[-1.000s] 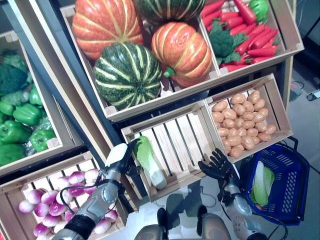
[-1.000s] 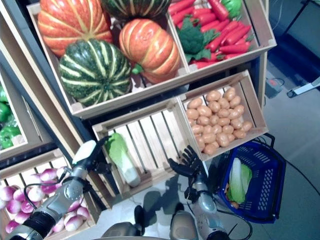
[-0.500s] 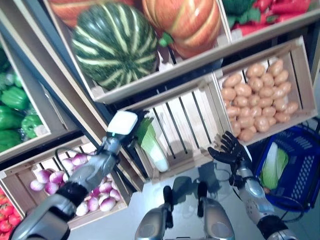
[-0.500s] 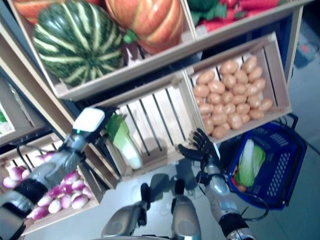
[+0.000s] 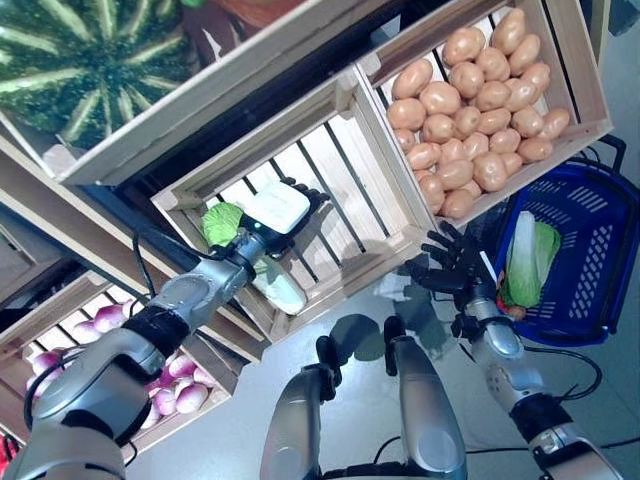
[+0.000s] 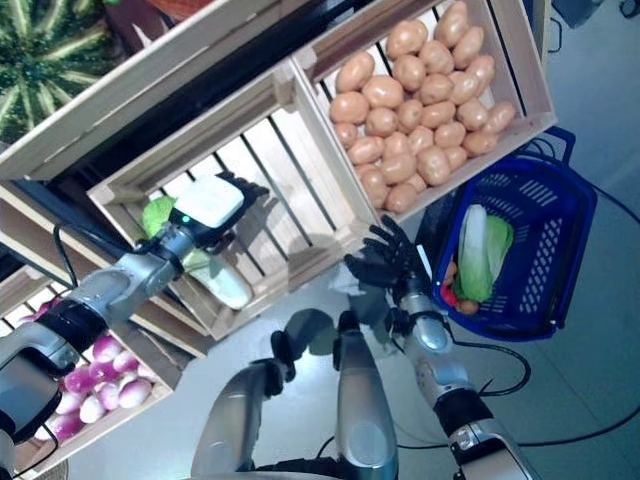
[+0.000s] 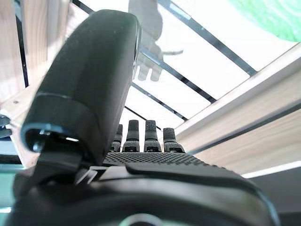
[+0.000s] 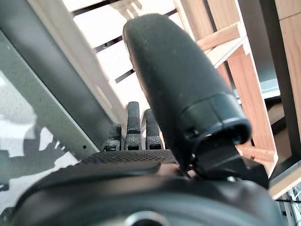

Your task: Put vegetables into the basket

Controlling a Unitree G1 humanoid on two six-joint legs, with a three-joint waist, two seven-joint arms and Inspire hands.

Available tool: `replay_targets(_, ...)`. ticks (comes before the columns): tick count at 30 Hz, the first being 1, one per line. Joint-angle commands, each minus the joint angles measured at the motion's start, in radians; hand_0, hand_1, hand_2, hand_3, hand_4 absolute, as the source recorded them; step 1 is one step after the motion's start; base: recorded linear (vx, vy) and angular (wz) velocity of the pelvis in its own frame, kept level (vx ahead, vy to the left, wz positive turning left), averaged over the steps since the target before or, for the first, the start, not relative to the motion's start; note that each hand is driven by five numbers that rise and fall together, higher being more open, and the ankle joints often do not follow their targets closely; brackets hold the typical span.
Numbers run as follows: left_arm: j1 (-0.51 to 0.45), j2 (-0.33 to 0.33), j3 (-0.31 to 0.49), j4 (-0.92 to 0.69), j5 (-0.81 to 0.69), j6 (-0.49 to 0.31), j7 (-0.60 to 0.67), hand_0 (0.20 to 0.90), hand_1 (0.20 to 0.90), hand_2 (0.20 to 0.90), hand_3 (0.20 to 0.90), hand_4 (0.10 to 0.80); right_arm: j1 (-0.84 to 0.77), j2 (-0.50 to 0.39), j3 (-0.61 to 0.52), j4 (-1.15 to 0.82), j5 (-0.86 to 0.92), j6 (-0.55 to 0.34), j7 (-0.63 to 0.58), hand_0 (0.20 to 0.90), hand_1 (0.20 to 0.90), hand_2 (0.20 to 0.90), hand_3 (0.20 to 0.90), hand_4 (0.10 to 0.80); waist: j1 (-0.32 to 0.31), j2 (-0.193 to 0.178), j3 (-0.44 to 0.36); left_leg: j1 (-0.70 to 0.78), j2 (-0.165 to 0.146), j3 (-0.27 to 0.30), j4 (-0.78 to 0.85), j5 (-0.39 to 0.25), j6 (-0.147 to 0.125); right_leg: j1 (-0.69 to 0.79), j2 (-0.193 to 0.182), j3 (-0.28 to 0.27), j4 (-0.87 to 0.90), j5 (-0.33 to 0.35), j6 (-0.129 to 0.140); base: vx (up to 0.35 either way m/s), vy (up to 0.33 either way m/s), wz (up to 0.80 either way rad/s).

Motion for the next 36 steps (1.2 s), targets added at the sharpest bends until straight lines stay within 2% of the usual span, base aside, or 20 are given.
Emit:
replay_targets(1,-0.066,0.029,0.053,-0.040,-0.003,0.044,-0.048,0.900,0.900,0.900,0.900,0.800,-0.015,-0.023,-0.031,-0.090,-0.016,-0.052,0.011,0.900,0.900,0.900,0.900,0.800,-0.009,-0.008,-0.007,-0.040,-0.013,0.007,0.082,-0.036,0.004,0.059,-0.008,-0.029,0.022,-0.049,-0.016,-0.071,0.021,-0.03)
replay_targets(2,-0.069,0.024,0.053,-0.025,0.005,0.074,-0.110,0.900,0.900,0.900,0.900,0.800,-0.022,-0.019,-0.034,-0.091,-0.020,-0.050,0.010,0.900,0.900,0.900,0.900,0.800,-0.010,-0.009,-0.003,-0.053,-0.009,0.012,0.100,-0.045,0.007,0.046,-0.010,-0.027,0.038,-0.054,-0.016,-0.065,0.013,-0.01)
replay_targets(8,-0.061,0.021,0.047,0.018,-0.028,0.157,-0.294,0.900,0.900,0.900,0.900,0.800,-0.038,-0.014,-0.042,-0.101,-0.021,-0.025,0.006,0.900,0.900,0.900,0.900,0.800,-0.011,-0.015,0.011,-0.100,0.011,0.016,0.176,-0.074,0.011,0.010,-0.012,-0.021,0.089,-0.068,-0.012,-0.037,0.000,0.00)
replay_targets(14,-0.022,0.024,0.065,0.011,-0.029,0.222,-0.456,0.900,0.900,0.900,0.900,0.800,-0.038,-0.017,-0.058,-0.099,-0.010,-0.016,0.010,0.900,0.900,0.900,0.900,0.800,-0.002,-0.011,0.013,-0.119,0.010,0.010,0.198,-0.085,0.012,-0.003,-0.015,-0.019,0.103,-0.070,-0.004,0.003,0.003,0.01)
replay_targets(20,-0.036,0.014,0.062,0.034,-0.037,0.257,-0.489,0.900,0.900,0.900,0.900,0.800,-0.054,-0.019,-0.063,-0.093,-0.011,-0.021,0.011,0.900,0.900,0.900,0.900,0.800,0.000,-0.006,0.013,-0.141,0.006,0.013,0.204,-0.097,0.015,-0.030,-0.018,-0.013,0.115,-0.071,0.003,-0.002,0.011,0.01)
replay_targets(25,-0.051,0.021,0.053,0.050,-0.007,0.227,-0.433,0.900,0.900,0.900,0.900,0.800,-0.084,-0.016,-0.057,-0.094,0.000,-0.037,-0.016,0.900,0.900,0.900,0.900,0.800,0.010,-0.015,0.013,-0.200,0.017,0.016,0.271,-0.146,0.022,-0.083,-0.020,-0.016,0.172,-0.085,0.005,-0.005,-0.004,0.01)
replay_targets(29,-0.075,0.041,0.036,0.052,0.049,0.181,-0.381,0.900,0.900,0.900,0.900,0.800,-0.117,-0.019,-0.060,-0.096,0.010,-0.051,-0.038,0.900,0.900,0.900,0.900,0.800,0.016,-0.024,0.013,-0.295,0.038,0.014,0.372,-0.190,0.029,-0.173,-0.019,-0.018,0.261,-0.106,0.001,-0.031,-0.004,0.07)
replay_targets(36,-0.115,0.066,0.016,0.046,0.083,0.163,-0.350,0.900,0.900,0.900,0.900,0.800,-0.140,-0.042,-0.086,-0.103,0.032,-0.078,-0.056,0.900,0.900,0.900,0.900,0.800,0.022,-0.029,0.013,-0.434,0.048,-0.007,0.500,-0.238,0.042,-0.310,-0.030,-0.022,0.377,-0.132,0.001,-0.029,0.015,0.01)
